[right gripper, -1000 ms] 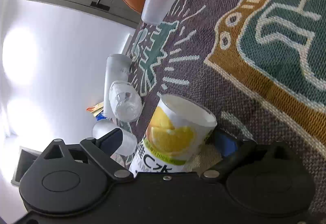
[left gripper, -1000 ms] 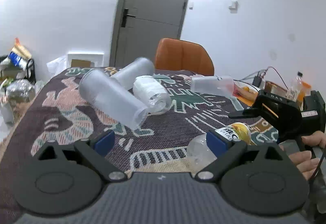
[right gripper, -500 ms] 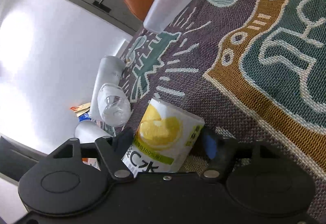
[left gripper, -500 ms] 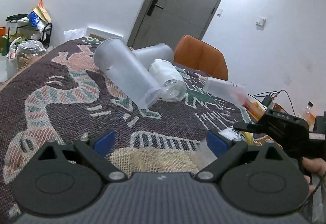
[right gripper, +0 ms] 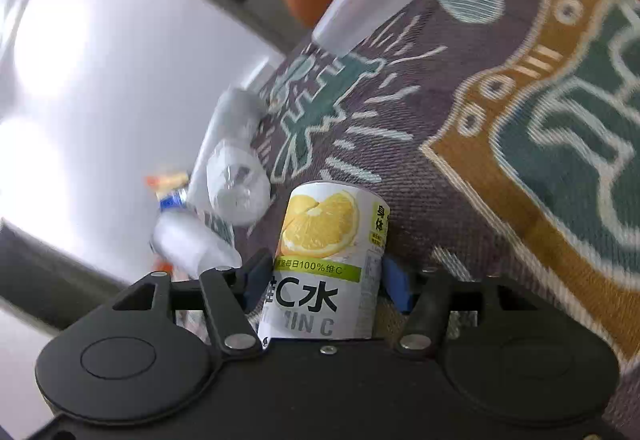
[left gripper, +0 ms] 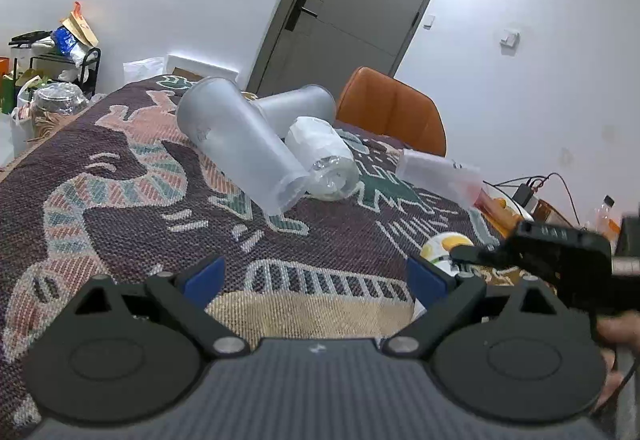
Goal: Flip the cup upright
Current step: 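Rotate the held bottle upright with the right gripper, then lower the upright bottle onto the blanket and open the right gripper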
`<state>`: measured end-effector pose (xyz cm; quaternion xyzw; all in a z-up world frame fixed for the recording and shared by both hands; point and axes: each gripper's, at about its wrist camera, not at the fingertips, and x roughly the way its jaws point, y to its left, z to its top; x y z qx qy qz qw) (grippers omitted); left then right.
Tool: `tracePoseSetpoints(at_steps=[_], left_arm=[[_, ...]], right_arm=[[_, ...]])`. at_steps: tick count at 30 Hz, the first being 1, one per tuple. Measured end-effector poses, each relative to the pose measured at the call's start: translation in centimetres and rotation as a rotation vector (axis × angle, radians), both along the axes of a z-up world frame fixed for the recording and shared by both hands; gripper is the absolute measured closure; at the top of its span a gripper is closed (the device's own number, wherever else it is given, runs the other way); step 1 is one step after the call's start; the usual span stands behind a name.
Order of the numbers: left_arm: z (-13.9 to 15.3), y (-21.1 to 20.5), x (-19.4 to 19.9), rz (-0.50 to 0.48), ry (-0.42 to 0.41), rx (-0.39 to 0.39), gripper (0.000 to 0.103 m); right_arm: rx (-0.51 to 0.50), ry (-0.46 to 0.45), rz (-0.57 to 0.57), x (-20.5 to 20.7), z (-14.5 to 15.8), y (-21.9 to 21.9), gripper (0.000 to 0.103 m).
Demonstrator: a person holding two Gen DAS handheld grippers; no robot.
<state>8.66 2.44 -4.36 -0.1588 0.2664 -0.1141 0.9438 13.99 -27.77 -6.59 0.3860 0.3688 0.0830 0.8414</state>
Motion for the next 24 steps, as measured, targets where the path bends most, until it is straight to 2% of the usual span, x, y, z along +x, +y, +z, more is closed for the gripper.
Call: tracePoseSetpoints(at_steps=[3, 6, 9, 12, 18, 24], left_arm=[[-0.4, 0.0, 0.1, 0.004, 0.012, -0.003, 0.007], [-0.7, 0.2, 0.4, 0.010, 0.023, 0.001, 0.007], [-0.8, 0.5, 0.7, 0.026, 0.031, 0.003, 0.007], [-1.0, 0.8, 1.0, 0.034, 0.041, 0.000, 0.007], [-0.9, 0.6, 1.4, 0.028, 0.042, 0.000, 0.007], [0.1, 0.6, 1.3, 0.040, 0.015, -0.002, 0.007]], right_arm=[[-0.083, 0.049, 0.063, 2.0, 0.9, 0.7, 0.035], [-0.152, 0.088, 0.088, 3.7, 1.3, 1.4, 0.032], [-0.146, 0.129, 0.088, 4.9, 1.1, 1.3, 0.033], [-0.132, 0.129, 0.070, 5.2, 0.8, 1.0, 0.040], [-0.103, 0.093, 0.058, 4.7, 0.7, 0.4, 0.044], [-0.190, -0.063, 0.082, 3.0, 3.5, 0.7, 0.044]])
